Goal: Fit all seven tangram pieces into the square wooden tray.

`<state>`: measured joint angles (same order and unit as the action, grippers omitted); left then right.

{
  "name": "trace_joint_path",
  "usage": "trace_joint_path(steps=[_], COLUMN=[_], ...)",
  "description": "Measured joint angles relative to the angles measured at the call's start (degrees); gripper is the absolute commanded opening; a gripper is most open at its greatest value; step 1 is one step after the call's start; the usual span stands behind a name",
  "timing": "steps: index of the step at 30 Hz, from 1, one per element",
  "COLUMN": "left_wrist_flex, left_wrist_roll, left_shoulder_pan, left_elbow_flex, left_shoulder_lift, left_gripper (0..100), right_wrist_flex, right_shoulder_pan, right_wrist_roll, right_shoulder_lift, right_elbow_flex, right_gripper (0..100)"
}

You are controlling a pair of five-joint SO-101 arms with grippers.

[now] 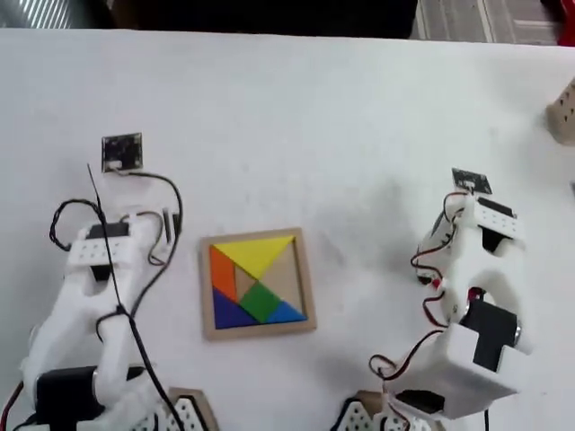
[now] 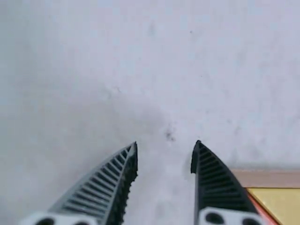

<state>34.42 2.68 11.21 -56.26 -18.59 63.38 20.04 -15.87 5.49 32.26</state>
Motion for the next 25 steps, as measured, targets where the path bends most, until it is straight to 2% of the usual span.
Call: trace_joint_path(steps=[9,14,21,25], left_wrist_flex=[0.0,0.0,0.0,0.0], left_wrist_roll=[0.0,0.0,0.0,0.0], left_shoulder_pan=[0.0,0.0,0.0,0.0], left_elbow_flex=[0.0,0.0,0.0,0.0], left_shoulder_lift=[0.0,0.0,0.0,0.0], left_gripper=[20,20,20,20], right_wrist_flex=[0.0,0.0,0.2,1.8], right_shoulder_pan=[0.7,1.5,2.5,2.6], right_wrist_roll=[-2.4,-3.2,-5.8,-5.8], right_shoulder_lift=[0.0,0.0,1.8,3.5], right_elbow_flex=[0.0,0.0,-1.3,-3.4], right_gripper=[32.1,25.6,24.5,15.6])
